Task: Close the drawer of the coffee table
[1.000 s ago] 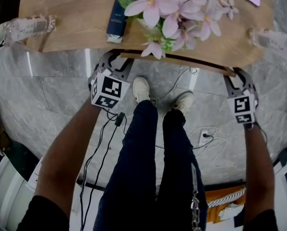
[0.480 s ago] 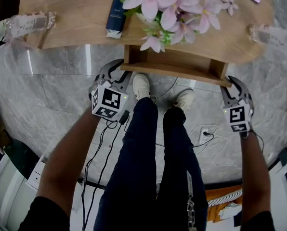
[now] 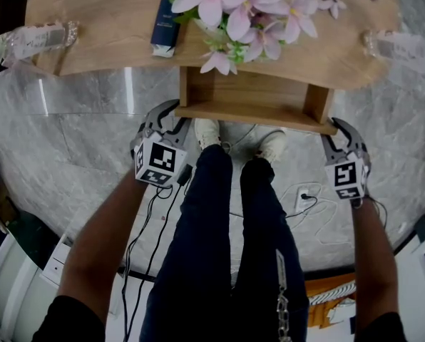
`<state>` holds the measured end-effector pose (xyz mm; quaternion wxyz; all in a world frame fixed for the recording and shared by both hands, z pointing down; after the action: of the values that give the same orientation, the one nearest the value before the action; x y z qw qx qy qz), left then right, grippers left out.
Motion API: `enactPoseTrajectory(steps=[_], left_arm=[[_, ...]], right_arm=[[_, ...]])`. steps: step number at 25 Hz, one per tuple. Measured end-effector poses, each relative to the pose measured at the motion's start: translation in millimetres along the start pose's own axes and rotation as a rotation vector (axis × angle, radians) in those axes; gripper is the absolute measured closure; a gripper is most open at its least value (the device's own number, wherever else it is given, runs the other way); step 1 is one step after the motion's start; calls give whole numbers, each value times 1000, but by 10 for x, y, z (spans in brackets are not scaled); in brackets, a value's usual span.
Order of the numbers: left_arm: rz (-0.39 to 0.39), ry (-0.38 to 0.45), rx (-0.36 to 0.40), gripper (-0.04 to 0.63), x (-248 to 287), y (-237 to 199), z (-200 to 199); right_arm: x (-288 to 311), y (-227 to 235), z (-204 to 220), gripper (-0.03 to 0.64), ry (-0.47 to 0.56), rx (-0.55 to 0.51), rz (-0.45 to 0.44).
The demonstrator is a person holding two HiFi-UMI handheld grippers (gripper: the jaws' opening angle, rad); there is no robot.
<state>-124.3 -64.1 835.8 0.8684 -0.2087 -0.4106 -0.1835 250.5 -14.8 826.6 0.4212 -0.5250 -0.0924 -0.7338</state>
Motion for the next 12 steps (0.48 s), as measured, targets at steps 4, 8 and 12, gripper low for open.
enactPoseTrajectory(steps=[4, 8, 12], left_arm=[[-2, -1, -11, 449, 2, 46, 48], [6, -5, -4, 449, -11, 75, 98], [9, -2, -2, 451, 4, 99, 121]], right_arm=[[-6, -46, 29, 453, -1, 14, -1], [-35, -127, 76, 454, 0, 12, -16], [-35, -137, 95, 453, -12, 33, -7]])
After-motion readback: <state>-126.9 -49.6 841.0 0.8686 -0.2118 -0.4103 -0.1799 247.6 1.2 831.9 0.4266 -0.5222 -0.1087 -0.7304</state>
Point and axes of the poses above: the fingertips, and each gripper's own axes: x forward along the fingers, y to its right, z out of its underside, the point moved 3 cm from there along -x, backward along the fingers, and after that the axes turned 14 degrees about z, right-handed, at the moved point
